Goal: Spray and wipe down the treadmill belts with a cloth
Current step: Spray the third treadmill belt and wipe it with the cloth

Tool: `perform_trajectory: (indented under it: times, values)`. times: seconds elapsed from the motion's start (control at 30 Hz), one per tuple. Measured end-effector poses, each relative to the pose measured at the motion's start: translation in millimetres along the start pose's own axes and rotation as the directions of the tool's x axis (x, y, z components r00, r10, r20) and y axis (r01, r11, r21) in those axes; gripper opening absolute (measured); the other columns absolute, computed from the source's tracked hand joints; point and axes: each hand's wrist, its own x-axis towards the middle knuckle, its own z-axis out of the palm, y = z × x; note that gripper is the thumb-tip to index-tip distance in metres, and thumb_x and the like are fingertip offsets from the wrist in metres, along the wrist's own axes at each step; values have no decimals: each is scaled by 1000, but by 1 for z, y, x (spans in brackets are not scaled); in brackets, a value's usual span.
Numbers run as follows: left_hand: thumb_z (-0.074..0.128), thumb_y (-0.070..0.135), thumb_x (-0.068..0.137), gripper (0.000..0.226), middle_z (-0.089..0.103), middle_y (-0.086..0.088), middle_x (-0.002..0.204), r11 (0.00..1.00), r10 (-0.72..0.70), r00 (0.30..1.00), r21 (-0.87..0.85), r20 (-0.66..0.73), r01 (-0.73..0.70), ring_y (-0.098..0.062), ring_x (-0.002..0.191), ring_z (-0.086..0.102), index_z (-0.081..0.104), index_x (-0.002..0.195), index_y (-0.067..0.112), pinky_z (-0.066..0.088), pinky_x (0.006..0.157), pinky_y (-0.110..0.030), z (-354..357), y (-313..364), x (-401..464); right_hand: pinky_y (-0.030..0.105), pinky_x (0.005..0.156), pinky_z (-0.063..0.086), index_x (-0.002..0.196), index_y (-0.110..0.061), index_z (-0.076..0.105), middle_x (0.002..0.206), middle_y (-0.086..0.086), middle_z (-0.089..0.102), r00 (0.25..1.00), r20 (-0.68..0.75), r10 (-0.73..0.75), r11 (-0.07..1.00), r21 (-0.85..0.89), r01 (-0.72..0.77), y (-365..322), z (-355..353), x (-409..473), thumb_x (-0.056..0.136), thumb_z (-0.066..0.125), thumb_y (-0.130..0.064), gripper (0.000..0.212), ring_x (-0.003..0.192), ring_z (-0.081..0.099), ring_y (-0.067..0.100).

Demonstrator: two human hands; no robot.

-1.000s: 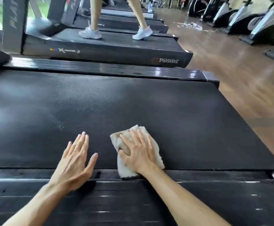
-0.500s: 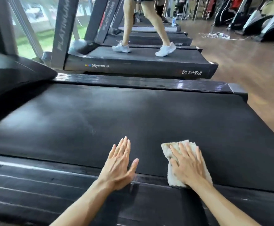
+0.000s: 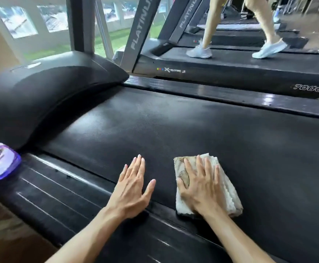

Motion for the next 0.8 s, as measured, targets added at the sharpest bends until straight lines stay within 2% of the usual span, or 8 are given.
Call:
perform_trajectory:
  times: [0.1,0.23,0.4,0.5,0.6,0.7,0.8]
  values:
    - [-2,71,83,98,-18,1,168,998,-58,998,-4,-13,58,-5,152,-23,-9,162,13,-14,124,-29,-6,-41,8,53,123,-20,164,-42,10,174,5,-5,998,1,-59,998,20,59,-49,9,29,86,12,-66,82,159,-16,26]
    - [0,72,83,99,-16,-1,169,991,-136,989,-18,-62,135,-8,153,-21,-6,162,12,-14,124,-30,-12,-92,18,54,122,-20,164,-41,14,174,5,-3,990,29,-136,990,46,134,-119,30,67,87,23,-64,81,158,-17,27]
    - [25,57,104,80,-14,-3,169,980,-197,975,-1,-106,199,-9,153,-20,-6,162,11,-13,125,-32,-23,-140,21,56,124,-16,163,-42,19,174,7,3,970,36,-240,971,32,239,-191,53,100,97,39,-61,72,159,-14,28]
    - [30,53,105,79,-12,-4,170,972,-236,960,-16,-152,236,-9,154,-18,-3,162,10,-11,126,-33,-32,-166,21,59,123,-16,161,-44,23,174,6,9,957,30,-288,958,7,288,-225,61,112,97,40,-63,70,160,-9,29]
    - [32,52,105,78,-7,-4,170,952,-305,926,-43,-220,303,-10,155,-13,0,162,10,-7,127,-36,-42,-195,18,68,115,-22,159,-48,28,173,1,13,945,38,-325,946,-10,325,-256,67,120,96,42,-62,66,159,-6,33]
    - [30,56,101,81,2,-6,171,924,-379,882,-69,-279,376,-14,157,-4,7,163,10,0,128,-38,-54,-222,8,73,113,-19,159,-50,24,174,-2,10,930,71,-362,932,0,363,-285,72,125,97,41,-60,65,159,-8,36]
    - [26,58,92,83,24,-7,167,928,-346,843,-19,-413,371,-20,155,18,26,160,9,17,126,-41,-72,-247,-8,71,121,-6,161,-50,19,174,-4,8,896,97,-434,900,23,434,-308,78,132,100,38,-57,64,159,-4,35]
